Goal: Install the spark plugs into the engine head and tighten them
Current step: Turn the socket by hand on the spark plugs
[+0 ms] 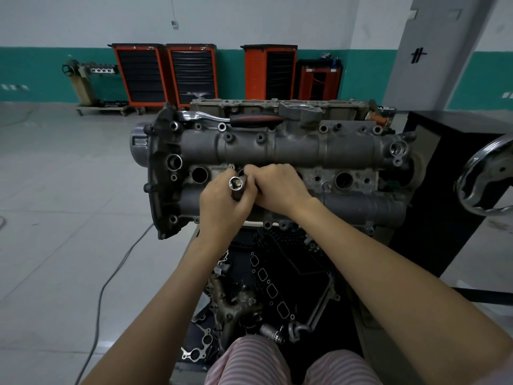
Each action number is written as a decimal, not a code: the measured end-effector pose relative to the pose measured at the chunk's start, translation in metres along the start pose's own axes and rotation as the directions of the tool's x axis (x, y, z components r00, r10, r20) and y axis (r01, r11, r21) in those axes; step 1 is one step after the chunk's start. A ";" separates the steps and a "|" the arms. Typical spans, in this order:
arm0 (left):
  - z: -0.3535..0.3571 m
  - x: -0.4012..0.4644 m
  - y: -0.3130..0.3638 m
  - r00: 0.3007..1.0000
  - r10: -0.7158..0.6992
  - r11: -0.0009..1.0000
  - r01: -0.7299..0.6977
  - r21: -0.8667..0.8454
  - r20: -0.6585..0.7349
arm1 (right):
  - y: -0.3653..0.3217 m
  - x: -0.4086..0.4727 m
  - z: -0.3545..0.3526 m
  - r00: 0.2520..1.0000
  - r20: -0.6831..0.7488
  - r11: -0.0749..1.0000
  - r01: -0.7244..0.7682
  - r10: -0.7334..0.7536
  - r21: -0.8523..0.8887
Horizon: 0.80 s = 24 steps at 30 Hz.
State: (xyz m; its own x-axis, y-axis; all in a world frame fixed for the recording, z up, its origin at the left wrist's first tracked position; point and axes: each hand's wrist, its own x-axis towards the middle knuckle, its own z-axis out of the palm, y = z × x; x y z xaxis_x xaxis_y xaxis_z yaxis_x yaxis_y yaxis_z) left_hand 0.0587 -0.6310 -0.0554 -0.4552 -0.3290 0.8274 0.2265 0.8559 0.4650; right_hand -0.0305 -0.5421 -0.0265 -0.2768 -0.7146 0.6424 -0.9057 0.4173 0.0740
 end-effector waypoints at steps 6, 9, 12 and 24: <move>0.000 0.010 0.003 0.999 -0.040 0.997 0.041 0.063 -0.020 | 0.002 -0.001 0.001 0.998 0.052 0.998 -0.014 0.018 -0.060; 0.000 0.009 0.005 0.999 -0.031 0.997 0.033 0.064 -0.027 | 0.001 -0.001 0.001 0.999 0.043 0.998 -0.012 0.015 -0.066; 0.000 0.006 0.003 1.000 -0.007 0.999 0.008 0.045 -0.025 | -0.001 -0.001 0.000 0.999 0.041 0.999 -0.030 0.031 -0.018; -0.006 0.007 0.002 0.998 0.054 0.999 -0.054 0.005 0.026 | 0.001 -0.003 0.001 0.999 -0.006 0.999 0.032 -0.032 -0.040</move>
State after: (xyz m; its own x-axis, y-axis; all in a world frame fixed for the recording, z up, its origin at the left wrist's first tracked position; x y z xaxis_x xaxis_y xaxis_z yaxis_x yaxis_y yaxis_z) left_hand 0.0606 -0.6343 -0.0470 -0.4650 -0.2720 0.8425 0.2465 0.8742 0.4184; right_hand -0.0306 -0.5403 -0.0294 -0.2456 -0.7241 0.6445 -0.9005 0.4166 0.1249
